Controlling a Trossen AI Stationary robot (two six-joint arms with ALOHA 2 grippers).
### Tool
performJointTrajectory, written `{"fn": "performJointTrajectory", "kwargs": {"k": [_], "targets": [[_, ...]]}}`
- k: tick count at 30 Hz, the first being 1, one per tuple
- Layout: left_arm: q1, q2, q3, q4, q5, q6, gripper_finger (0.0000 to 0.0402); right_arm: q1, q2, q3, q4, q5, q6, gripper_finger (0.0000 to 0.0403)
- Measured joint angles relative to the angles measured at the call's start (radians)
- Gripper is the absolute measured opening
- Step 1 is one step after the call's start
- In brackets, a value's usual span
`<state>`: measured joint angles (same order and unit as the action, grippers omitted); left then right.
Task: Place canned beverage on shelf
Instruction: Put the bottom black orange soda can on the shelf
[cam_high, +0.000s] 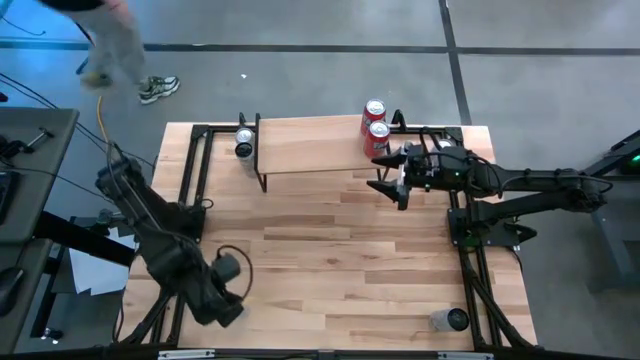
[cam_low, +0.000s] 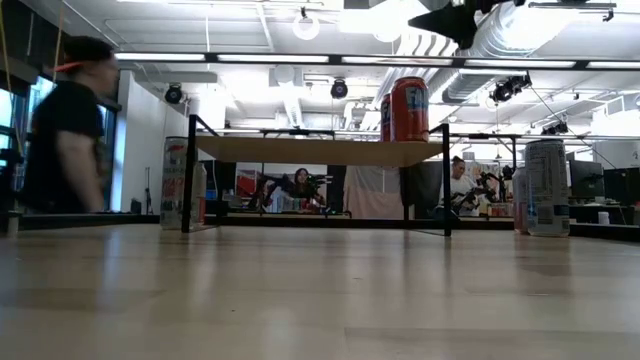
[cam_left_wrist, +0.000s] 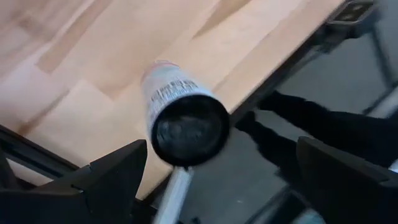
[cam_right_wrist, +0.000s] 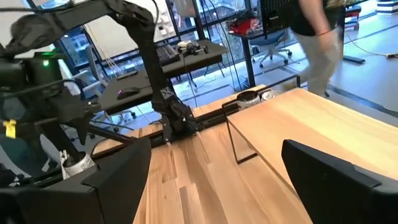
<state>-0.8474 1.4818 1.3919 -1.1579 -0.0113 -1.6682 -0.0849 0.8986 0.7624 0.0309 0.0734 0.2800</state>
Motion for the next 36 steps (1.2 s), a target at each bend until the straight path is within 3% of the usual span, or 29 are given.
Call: {"fn": "performJointTrajectory", "kwargs": {"k": [10, 36], "targets": [[0.003, 0.081, 0.003, -0.077, 0.019, 0.058, 0.0376, 0.000, 0.000, 0.000, -0.035, -0.001, 0.034, 0.0346], [0.003, 0.167, -0.021, -0.043, 0.085, 0.200, 0.0372, 0.000, 0.000, 0.000, -0.059, -0.002, 0.025, 0.0346]]}}
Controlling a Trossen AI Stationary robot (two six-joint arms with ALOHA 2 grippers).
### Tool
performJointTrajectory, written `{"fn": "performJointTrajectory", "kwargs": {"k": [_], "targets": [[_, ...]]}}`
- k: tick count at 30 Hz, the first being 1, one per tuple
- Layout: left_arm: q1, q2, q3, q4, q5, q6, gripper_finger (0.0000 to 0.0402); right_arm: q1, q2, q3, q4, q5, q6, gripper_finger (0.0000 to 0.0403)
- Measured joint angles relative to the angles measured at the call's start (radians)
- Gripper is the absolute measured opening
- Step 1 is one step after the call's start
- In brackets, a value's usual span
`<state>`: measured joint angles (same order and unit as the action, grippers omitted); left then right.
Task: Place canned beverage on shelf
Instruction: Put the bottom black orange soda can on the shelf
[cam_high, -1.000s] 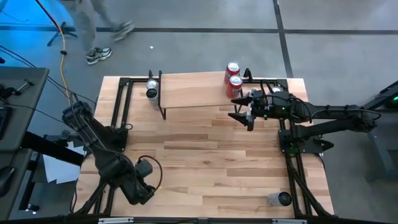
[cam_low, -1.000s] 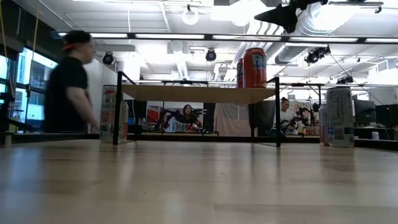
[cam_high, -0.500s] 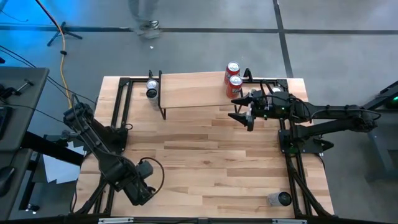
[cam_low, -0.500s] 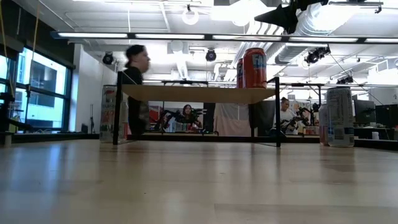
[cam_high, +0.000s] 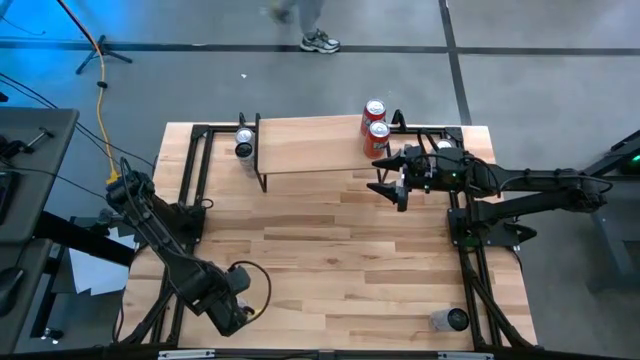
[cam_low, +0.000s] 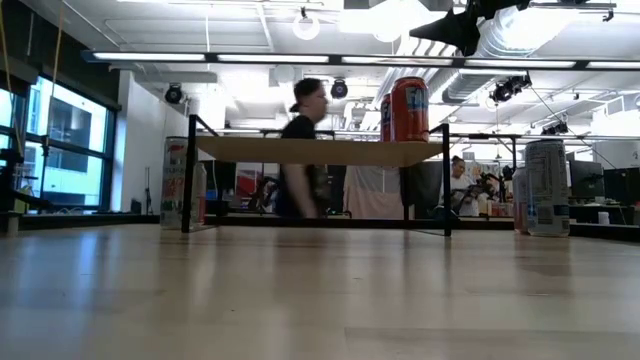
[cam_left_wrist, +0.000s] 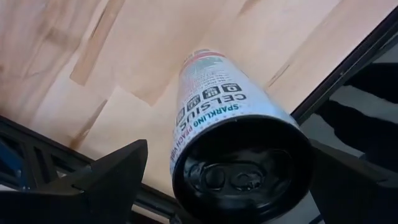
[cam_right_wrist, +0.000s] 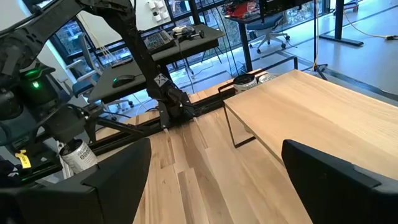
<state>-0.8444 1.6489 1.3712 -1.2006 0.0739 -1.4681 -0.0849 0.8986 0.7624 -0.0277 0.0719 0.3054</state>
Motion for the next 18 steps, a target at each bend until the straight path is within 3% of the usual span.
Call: {"fn": "performJointTrajectory", "kwargs": {"k": [4, 12, 18], "targets": [[0.009, 0.000, 0.000, -0.004, -0.009, 0.017, 0.0336, 0.000, 0.000, 0.000, 0.000, 0.001, -0.020, 0.0346], [0.027, -0.002, 0.000, -0.007, -0.010, 0.097, 0.0198, 0.000, 0.000, 0.000, -0.001, 0.001, -0.023, 0.0346], [0.041, -0.031, -0.001, -0.013, 0.010, 0.153, 0.0197, 0.000, 0.000, 0.000, -0.021, 0.001, -0.023, 0.0346]]}}
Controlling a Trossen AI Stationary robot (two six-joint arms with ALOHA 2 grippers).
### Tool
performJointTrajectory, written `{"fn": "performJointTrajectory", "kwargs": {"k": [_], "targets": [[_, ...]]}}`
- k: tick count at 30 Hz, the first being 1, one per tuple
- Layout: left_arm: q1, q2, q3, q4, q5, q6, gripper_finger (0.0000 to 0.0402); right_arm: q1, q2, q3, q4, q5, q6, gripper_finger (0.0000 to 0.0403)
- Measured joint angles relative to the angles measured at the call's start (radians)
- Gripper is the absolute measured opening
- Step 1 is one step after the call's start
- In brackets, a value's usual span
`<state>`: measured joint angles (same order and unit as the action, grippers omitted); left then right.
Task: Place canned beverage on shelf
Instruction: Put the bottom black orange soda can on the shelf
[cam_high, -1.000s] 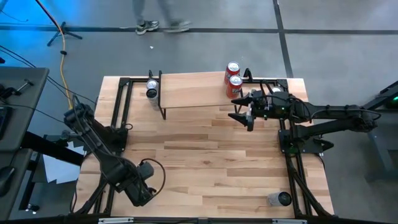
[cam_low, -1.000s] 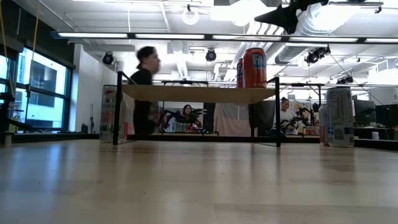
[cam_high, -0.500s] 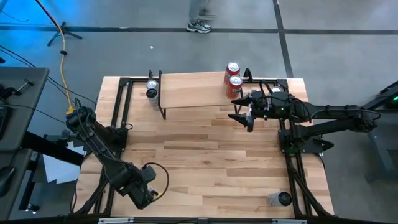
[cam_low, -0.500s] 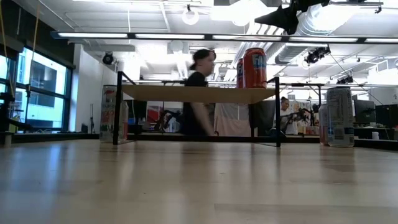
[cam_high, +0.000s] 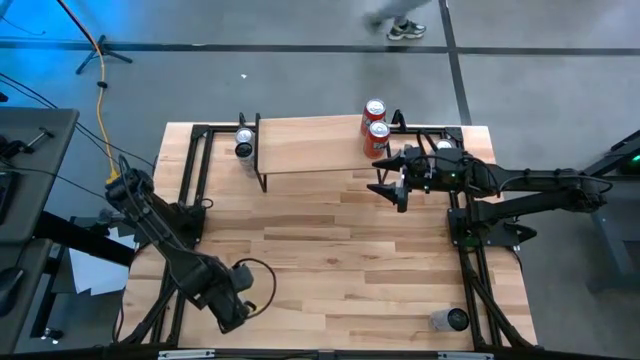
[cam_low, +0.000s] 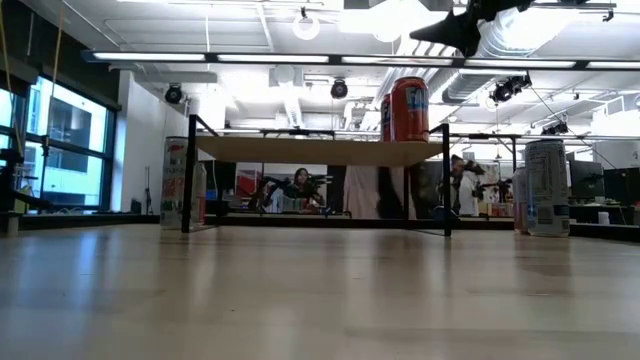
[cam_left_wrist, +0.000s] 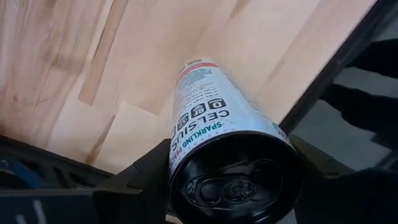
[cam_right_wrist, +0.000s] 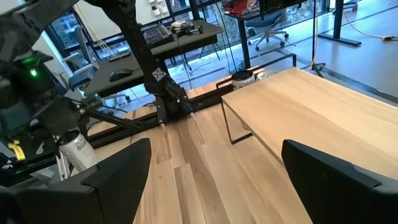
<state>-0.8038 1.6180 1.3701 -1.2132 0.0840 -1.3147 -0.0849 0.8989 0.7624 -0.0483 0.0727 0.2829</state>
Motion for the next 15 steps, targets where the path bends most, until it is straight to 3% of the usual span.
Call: {"fn": "performJointTrajectory", "kwargs": {"k": [8, 15], "targets": [[0.118, -0.173, 0.043, -0.012, 0.008, 0.094, 0.0197, 0.000, 0.000, 0.000, -0.016, 0.000, 0.004, 0.0346], [0.409, -0.284, 0.228, -0.085, -0.020, 0.288, 0.0197, 0.000, 0.000, 0.000, -0.014, 0.034, 0.046, 0.0346]]}}
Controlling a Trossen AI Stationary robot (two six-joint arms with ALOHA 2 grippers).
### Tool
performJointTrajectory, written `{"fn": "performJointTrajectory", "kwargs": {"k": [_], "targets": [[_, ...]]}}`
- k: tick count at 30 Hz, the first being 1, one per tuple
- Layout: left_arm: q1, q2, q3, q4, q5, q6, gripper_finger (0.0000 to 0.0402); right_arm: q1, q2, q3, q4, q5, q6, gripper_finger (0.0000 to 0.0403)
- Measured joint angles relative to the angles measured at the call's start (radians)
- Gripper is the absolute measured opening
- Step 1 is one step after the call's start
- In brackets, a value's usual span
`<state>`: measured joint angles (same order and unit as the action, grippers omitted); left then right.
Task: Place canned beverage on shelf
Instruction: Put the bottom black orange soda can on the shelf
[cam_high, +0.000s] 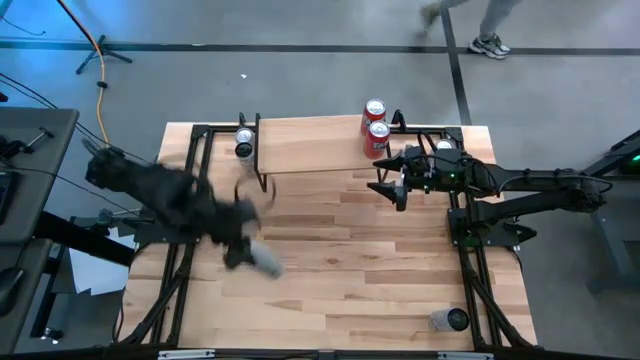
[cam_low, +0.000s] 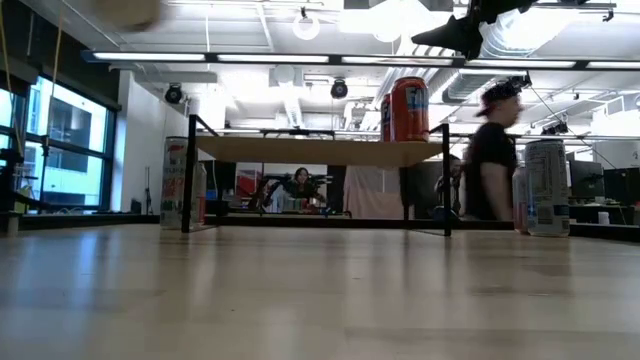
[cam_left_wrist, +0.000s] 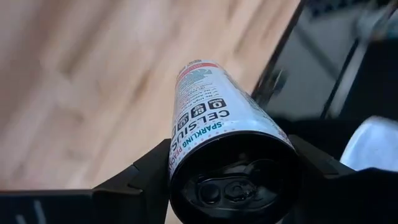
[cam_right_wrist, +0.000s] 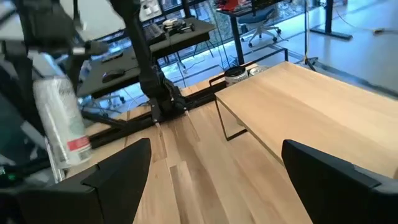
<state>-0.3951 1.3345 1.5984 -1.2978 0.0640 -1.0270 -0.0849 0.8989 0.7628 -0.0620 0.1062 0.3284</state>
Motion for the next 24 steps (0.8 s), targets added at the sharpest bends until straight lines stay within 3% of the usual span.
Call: {"fn": "performJointTrajectory", "kwargs": {"k": [7, 12, 20, 24], "targets": [[0.364, 0.062, 0.339, -0.125, -0.038, 0.316, 0.0197, 0.003, 0.000, 0.000, 0.036, -0.012, 0.197, 0.0346], [0.566, 0.176, 0.562, -0.191, -0.053, 0.513, 0.0197, 0.021, 0.026, 0.003, 0.110, -0.022, 0.232, 0.0346], [0.736, 0.347, 0.634, -0.271, 0.031, 0.663, 0.0197, 0.060, 0.236, 0.174, 0.141, -0.001, 0.079, 0.0346], [0.793, 0.406, 0.638, -0.273, 0.038, 0.683, 0.0197, 0.062, 0.372, 0.335, -0.004, 0.017, -0.005, 0.0346]]}}
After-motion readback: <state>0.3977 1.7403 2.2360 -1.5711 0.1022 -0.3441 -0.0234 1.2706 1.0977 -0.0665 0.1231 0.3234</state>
